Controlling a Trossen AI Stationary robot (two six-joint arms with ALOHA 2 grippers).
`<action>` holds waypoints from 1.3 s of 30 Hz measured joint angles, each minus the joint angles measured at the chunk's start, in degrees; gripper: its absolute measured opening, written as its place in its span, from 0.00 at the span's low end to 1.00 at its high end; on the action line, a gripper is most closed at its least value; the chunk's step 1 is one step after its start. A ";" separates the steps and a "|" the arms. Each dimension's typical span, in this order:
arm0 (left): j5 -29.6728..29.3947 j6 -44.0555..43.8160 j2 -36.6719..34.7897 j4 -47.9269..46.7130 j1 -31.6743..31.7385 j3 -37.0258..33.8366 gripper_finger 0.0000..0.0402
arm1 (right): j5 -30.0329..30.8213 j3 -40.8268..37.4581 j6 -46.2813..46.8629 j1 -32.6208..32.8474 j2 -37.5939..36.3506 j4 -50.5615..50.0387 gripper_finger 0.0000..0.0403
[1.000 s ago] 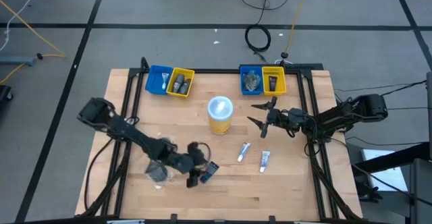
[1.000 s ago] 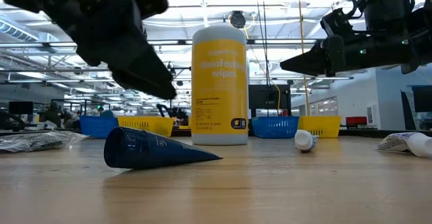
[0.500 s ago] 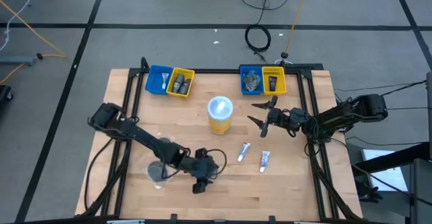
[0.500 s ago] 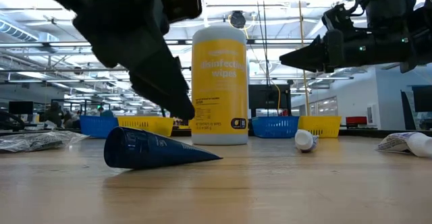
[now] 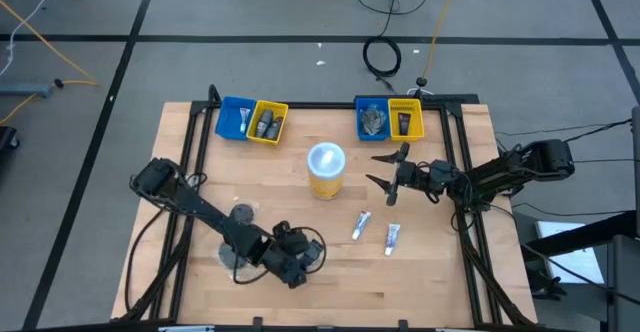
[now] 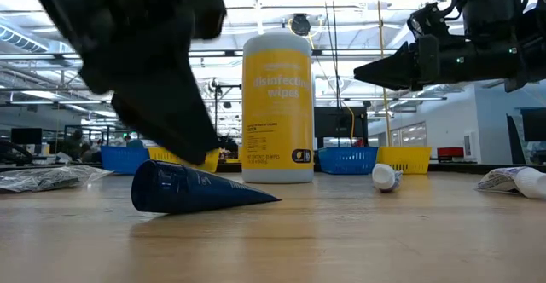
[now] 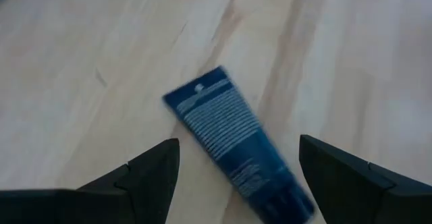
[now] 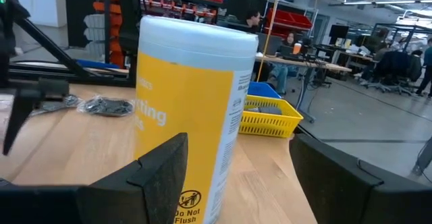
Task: Pick & Place Travel size toiletries
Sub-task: Put the shave cream into the right yellow bin
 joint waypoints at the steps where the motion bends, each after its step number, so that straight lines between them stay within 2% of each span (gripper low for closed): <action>1: 0.59 -1.02 0.97 0.68 -0.11 0.00 0.75 | 0.04 0.00 -0.09 0.00 0.00 0.02 0.62; 6: 2.93 -5.80 4.37 2.56 -0.32 0.26 0.75 | 0.07 -0.01 -0.15 0.00 0.01 0.01 0.62; 13: -0.15 -4.25 4.90 1.28 -0.19 0.20 0.73 | 0.11 -0.02 -0.18 0.00 0.00 -0.15 0.62; 17: -0.80 -4.07 5.14 -0.94 -0.04 0.20 0.63 | 0.11 -0.02 -0.18 0.00 0.00 -0.15 0.62; 22: -0.74 -3.47 5.07 -2.04 0.51 0.15 0.43 | 0.13 -0.02 -0.18 0.00 0.00 -0.15 0.62; 27: 4.81 -0.62 2.68 -3.08 2.91 -0.02 0.25 | 0.05 -0.02 -0.18 0.09 0.01 0.02 0.62; 30: 7.27 3.64 0.35 -4.20 5.25 -0.20 0.19 | -1.33 -0.02 -0.17 0.13 0.00 0.31 0.62; 35: 10.37 11.97 -2.60 -2.85 11.19 -0.23 0.21 | -7.80 -0.04 -0.43 1.43 -0.75 3.89 0.62; 39: 19.45 20.76 -2.48 4.09 16.60 -0.17 0.25 | -10.53 -0.04 -4.35 5.38 -3.39 4.37 0.62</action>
